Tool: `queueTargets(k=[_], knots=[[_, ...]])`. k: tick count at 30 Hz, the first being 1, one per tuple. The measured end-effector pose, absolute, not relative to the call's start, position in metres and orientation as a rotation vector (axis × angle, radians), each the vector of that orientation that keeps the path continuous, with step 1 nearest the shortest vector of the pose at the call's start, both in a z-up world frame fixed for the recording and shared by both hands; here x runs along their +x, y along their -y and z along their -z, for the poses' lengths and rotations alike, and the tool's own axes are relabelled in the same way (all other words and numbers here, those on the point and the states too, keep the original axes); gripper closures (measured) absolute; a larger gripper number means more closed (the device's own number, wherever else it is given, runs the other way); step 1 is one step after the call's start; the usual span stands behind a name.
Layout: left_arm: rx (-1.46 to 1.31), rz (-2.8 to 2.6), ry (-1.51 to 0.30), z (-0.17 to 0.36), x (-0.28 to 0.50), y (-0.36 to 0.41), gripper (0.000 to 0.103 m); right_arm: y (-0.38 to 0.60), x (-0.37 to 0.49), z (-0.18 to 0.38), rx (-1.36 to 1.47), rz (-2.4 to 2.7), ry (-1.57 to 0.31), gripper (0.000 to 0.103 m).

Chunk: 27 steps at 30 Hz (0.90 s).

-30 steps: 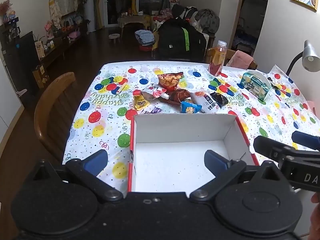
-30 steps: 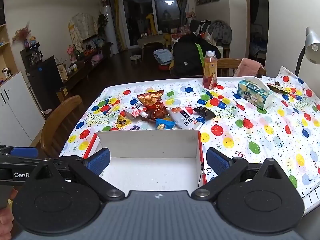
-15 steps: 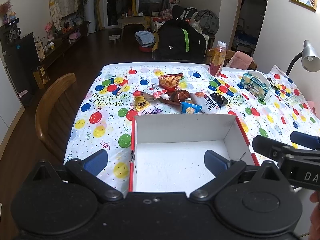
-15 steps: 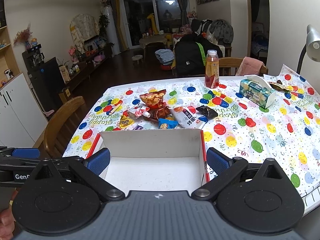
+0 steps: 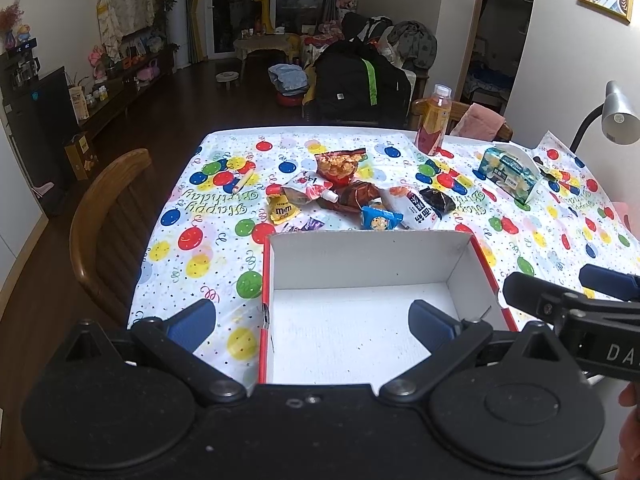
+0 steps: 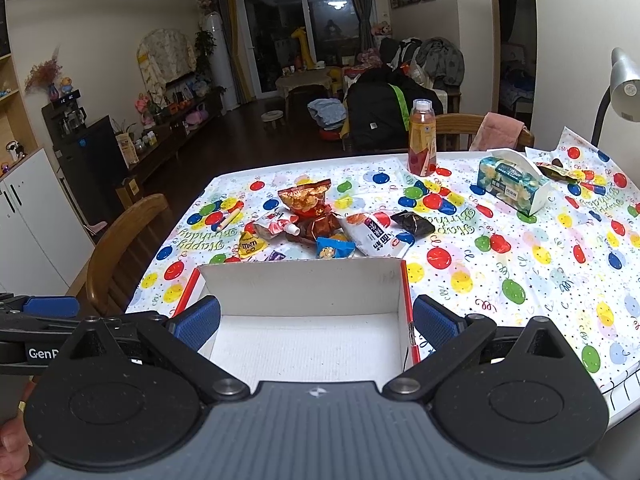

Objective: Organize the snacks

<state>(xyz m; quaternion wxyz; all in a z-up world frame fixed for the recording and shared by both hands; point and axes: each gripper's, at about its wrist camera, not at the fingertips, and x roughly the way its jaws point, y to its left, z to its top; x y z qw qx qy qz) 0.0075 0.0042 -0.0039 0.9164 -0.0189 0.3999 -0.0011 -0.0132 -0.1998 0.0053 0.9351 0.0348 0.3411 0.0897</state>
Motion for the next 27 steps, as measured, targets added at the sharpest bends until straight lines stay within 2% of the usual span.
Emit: queueTargets(k=[27], knots=[[-0.039,0.008,-0.813,-0.0027,0.0118,-0.0038,0.000,0.1976,-0.0126,-0.0070,0.076,-0.185,-0.694,0.000]])
